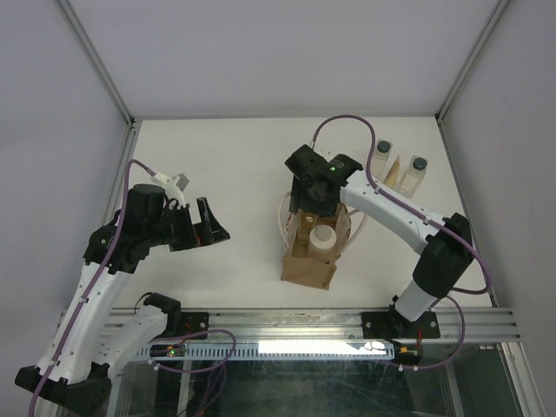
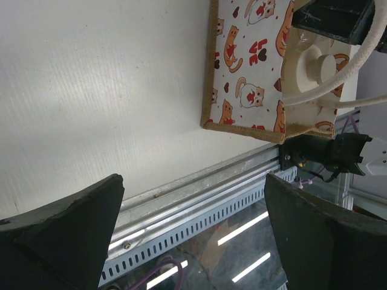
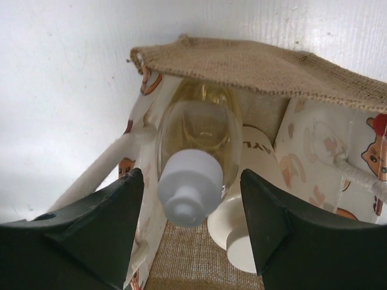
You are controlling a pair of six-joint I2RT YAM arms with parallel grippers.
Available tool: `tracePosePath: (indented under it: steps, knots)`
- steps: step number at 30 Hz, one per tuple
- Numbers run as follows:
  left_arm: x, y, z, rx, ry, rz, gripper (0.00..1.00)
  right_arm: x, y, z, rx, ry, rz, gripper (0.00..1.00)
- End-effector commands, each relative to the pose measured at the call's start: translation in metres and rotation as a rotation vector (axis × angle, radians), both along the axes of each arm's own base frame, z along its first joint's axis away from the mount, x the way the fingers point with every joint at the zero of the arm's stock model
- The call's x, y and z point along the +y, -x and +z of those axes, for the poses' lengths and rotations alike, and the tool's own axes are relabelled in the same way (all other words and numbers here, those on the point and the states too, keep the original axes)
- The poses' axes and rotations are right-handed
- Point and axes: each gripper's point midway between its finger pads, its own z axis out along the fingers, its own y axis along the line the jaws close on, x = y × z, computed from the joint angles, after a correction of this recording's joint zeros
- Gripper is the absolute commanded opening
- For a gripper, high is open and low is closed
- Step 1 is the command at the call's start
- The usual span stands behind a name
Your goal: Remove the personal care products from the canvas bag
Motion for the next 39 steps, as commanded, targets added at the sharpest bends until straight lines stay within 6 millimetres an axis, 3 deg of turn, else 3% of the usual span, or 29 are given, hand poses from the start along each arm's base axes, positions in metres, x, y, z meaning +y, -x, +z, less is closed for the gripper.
tracePosePath:
  steps: [1,12,17,21,24,27,39]
  knots:
    - [0.002,-0.001,0.007,-0.052,-0.011,-0.014,0.99,0.004,-0.021,0.011,-0.086,-0.002,-0.08,0.67]
    - [0.006,0.002,0.004,-0.055,-0.038,-0.027,0.99,0.0,-0.025,-0.022,-0.025,0.098,-0.147,0.65]
    - [0.008,0.004,0.004,-0.058,-0.052,-0.035,0.99,0.001,-0.025,-0.027,-0.011,0.113,-0.147,0.64]
    - [0.008,0.004,0.004,-0.06,-0.061,-0.042,0.99,0.003,-0.026,-0.018,-0.033,0.103,-0.142,0.6]
    - [0.008,0.003,0.003,-0.057,-0.064,-0.049,0.99,0.005,-0.028,-0.009,-0.052,0.087,-0.13,0.43]
    - [0.007,0.002,0.003,-0.056,-0.065,-0.051,0.99,0.005,-0.03,0.005,-0.082,0.063,-0.125,0.33]
    - [0.004,-0.004,0.006,-0.057,-0.053,-0.044,0.99,0.004,-0.029,0.074,-0.19,-0.061,-0.088,0.15]
